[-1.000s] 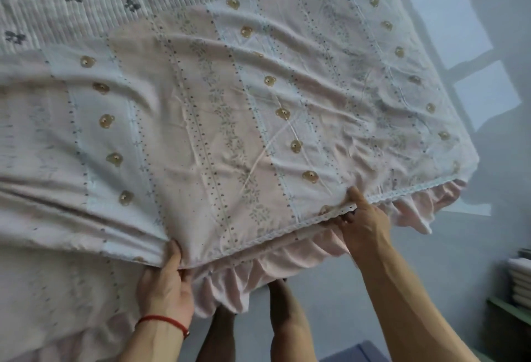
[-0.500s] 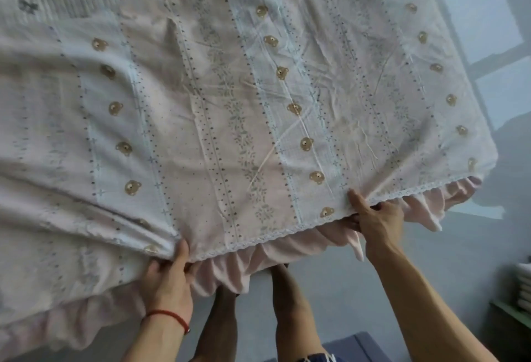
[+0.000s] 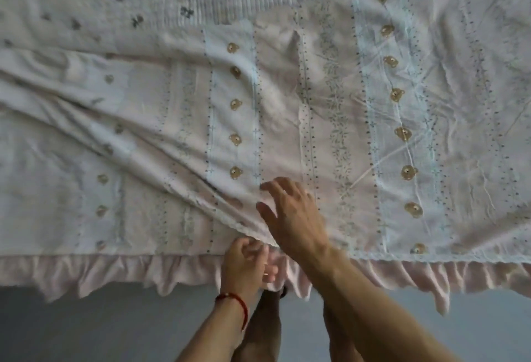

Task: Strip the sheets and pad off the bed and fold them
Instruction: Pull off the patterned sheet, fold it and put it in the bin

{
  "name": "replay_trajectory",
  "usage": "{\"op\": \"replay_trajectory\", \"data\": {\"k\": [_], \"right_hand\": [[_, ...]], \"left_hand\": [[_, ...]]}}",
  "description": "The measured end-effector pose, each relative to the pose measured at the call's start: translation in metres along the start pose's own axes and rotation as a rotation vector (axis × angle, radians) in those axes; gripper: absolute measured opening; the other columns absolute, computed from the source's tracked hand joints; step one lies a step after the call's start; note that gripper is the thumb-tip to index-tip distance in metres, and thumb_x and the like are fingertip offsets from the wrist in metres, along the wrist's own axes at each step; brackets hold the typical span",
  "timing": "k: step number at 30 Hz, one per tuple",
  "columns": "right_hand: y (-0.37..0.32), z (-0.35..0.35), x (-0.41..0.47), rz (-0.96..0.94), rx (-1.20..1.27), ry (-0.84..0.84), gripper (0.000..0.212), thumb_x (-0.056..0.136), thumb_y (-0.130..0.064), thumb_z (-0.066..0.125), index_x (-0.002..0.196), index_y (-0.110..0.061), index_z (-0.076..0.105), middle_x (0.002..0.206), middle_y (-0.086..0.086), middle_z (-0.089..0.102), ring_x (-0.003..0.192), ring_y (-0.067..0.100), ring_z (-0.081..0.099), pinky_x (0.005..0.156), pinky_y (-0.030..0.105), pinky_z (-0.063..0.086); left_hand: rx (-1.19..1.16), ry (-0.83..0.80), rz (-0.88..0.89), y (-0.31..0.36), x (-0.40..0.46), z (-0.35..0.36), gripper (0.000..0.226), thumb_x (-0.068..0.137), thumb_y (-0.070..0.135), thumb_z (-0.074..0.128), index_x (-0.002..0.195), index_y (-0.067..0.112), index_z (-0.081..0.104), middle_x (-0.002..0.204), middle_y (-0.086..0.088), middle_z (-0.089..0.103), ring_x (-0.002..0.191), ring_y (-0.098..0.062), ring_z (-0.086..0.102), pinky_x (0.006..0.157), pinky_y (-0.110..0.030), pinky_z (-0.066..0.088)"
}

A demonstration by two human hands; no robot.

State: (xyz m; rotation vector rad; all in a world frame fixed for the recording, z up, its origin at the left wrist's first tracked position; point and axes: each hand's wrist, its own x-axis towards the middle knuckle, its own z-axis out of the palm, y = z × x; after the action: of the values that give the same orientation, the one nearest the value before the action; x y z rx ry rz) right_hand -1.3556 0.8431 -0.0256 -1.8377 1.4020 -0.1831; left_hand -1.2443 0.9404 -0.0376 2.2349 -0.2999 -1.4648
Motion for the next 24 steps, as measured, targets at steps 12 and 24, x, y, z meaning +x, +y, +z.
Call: {"op": "replay_trajectory", "data": {"k": [12, 24], "right_hand": [[-0.034, 0.074, 0.117, 0.064, -0.346, -0.236, 0.066, 0.097, -0.036, 0.063, 0.153, -0.033, 0.028, 0.156, 0.006, 0.028, 0.14, 0.032, 0.028, 0.107, 0.059, 0.037], [-0.028, 0.117, 0.135, 0.231, -0.429, -0.072, 0.033, 0.088, -0.021, 0.068, 0.107, -0.033, 0.043, 0.11, -0.001, 0.043, 0.101, 0.024, 0.048, 0.086, 0.061, 0.047]], "left_hand": [[0.821, 0.364, 0.051, 0.079, 0.175, -0.271, 0.123, 0.062, 0.075, 0.077, 0.154, 0.05, -0.003, 0.167, -0.003, -0.004, 0.152, -0.039, 0.002, 0.114, -0.069, 0.022], [0.887, 0.125, 0.002, 0.073, 0.22, -0.277, 0.144, 0.054, 0.089, 0.064, 0.136, 0.047, -0.047, 0.146, -0.01, -0.056, 0.143, -0.055, -0.026, 0.102, -0.085, 0.015]]}}
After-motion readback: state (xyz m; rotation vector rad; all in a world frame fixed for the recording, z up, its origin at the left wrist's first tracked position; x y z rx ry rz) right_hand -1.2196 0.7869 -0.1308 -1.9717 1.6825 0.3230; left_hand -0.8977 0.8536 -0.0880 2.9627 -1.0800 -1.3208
